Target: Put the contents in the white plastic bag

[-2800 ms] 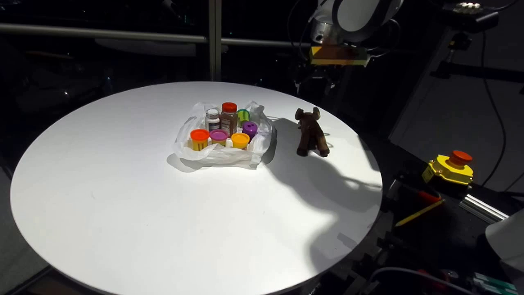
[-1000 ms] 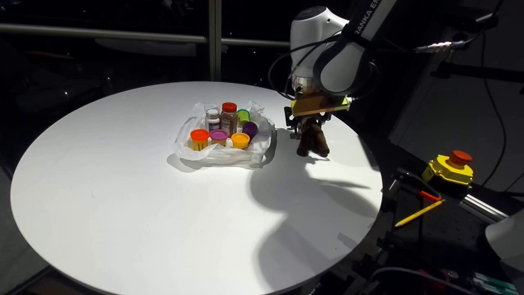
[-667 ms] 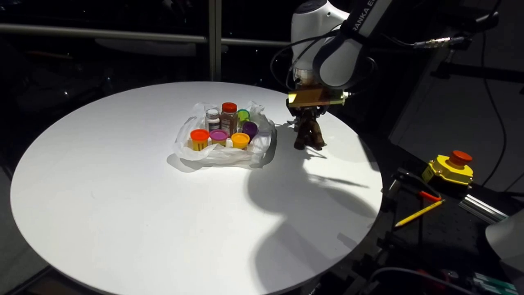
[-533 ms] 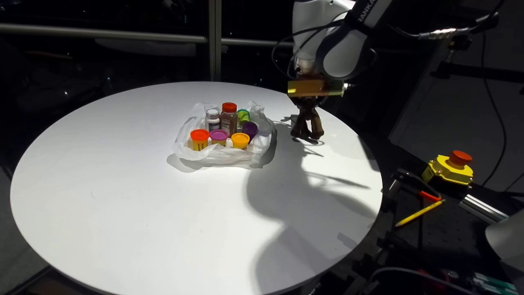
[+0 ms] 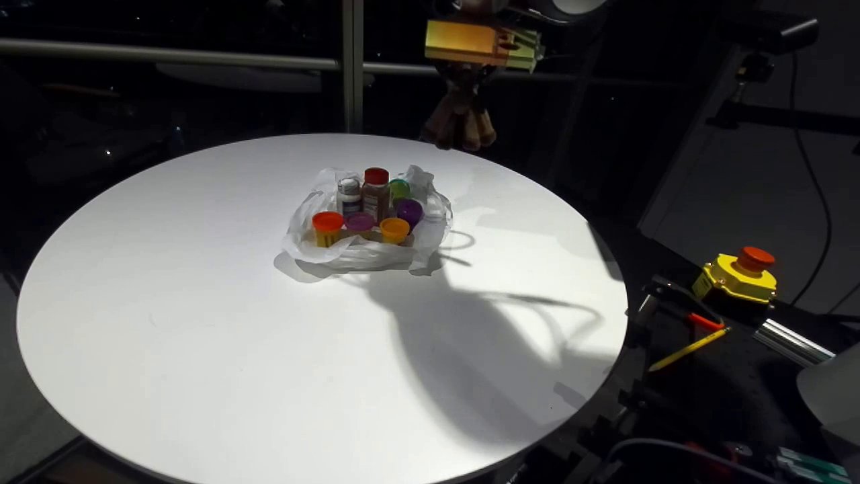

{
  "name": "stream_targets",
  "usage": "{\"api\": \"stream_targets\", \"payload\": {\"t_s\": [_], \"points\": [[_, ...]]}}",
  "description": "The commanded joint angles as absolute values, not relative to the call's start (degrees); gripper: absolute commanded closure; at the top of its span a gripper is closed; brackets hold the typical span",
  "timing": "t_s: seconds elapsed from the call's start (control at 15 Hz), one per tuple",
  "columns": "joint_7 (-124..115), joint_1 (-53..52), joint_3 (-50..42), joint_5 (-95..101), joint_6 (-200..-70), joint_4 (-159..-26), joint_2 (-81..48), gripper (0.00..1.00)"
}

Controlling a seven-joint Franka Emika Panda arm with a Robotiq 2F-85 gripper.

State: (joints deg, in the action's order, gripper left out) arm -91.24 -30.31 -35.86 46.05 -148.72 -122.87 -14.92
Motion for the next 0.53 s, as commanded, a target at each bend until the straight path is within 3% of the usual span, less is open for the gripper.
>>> {"api": "stream_targets", "payload": {"t_s": [0.0,0.2,0.47], "points": [[-91.5,-22.0,-20.4,43.6,-143.4,-117.9,-15.1,0.94],[-91.0,-17.2,-11.7,40.6,-141.2,-113.4,-20.6,0.94],[-92.1,-15.2,-8.1,41.3,-142.4,-109.3,-27.1,0.96]]}}
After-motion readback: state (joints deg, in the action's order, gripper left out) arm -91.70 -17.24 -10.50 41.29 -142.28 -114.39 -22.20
